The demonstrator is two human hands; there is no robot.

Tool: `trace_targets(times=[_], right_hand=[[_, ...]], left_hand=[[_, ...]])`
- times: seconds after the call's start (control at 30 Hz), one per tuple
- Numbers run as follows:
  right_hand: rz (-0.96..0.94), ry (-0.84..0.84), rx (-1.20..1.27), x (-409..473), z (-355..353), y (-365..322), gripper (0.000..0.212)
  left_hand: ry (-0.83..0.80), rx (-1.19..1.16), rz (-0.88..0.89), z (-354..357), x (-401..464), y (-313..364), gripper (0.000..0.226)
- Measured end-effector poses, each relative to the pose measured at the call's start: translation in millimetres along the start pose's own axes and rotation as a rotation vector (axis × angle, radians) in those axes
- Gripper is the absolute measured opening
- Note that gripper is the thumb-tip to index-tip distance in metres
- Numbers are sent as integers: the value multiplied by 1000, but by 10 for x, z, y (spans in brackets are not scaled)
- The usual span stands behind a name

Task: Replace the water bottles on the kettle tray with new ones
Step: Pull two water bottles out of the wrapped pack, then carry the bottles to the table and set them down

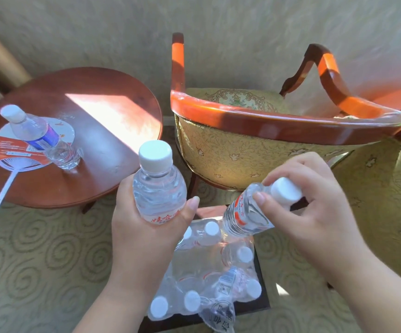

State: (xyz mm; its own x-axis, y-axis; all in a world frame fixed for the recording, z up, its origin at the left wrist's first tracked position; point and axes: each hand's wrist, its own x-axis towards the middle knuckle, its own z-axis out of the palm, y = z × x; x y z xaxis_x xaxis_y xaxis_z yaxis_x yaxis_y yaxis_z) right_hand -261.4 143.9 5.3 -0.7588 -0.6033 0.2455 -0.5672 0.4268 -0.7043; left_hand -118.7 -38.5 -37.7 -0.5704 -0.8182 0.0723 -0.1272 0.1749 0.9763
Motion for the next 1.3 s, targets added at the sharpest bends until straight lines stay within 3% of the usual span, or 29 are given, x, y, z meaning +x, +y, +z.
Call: trace_targets(times=[0.1, 0.17, 0.27, 0.37, 0.43, 0.57, 0.7, 0.8, 0.97, 1.07, 1.13, 1.23, 1.3], right_hand=[[155, 12, 395, -130, 275, 52, 31], [189, 38, 513, -225, 479, 44, 43], [79, 86, 406, -255, 765, 63, 50], [33, 67, 332, -242, 1023, 122, 70], [3, 47, 261, -276, 1145, 207, 70], [123, 57, 202, -281, 1205, 336, 56], [223, 63, 345, -215, 1026, 176, 56], [325, 74, 527, -213, 688, -149, 61], [298, 70, 498, -236, -92, -960, 77], [319, 20, 471, -304, -588, -1621, 65], [256, 0, 466, -345, -844, -1987, 51], [106, -82, 489, -350, -1071, -2466, 66], [27, -136, 582, -353, -1139, -2783, 57]], left_hand=[[13, 6, -18, 10, -10, -46, 57], [12, 4, -36, 24, -24, -108, 58], [10, -9, -55, 59, -26, -217, 62], [21, -6, -56, 72, -29, -354, 62], [56, -28, -59, 48, -20, -415, 63], [76, -70, -67, -37, 1, -437, 62], [39, -74, -100, -255, -55, -252, 65], [40, -114, -108, -439, -55, 61, 65], [8, -106, -102, -880, -83, 936, 65], [-31, -156, -90, -1317, -184, 1608, 67], [-10, -152, -53, -1641, -310, 2051, 65], [59, -177, -8, -2064, -557, 2550, 66], [136, -145, 21, -2315, -821, 2796, 69]])
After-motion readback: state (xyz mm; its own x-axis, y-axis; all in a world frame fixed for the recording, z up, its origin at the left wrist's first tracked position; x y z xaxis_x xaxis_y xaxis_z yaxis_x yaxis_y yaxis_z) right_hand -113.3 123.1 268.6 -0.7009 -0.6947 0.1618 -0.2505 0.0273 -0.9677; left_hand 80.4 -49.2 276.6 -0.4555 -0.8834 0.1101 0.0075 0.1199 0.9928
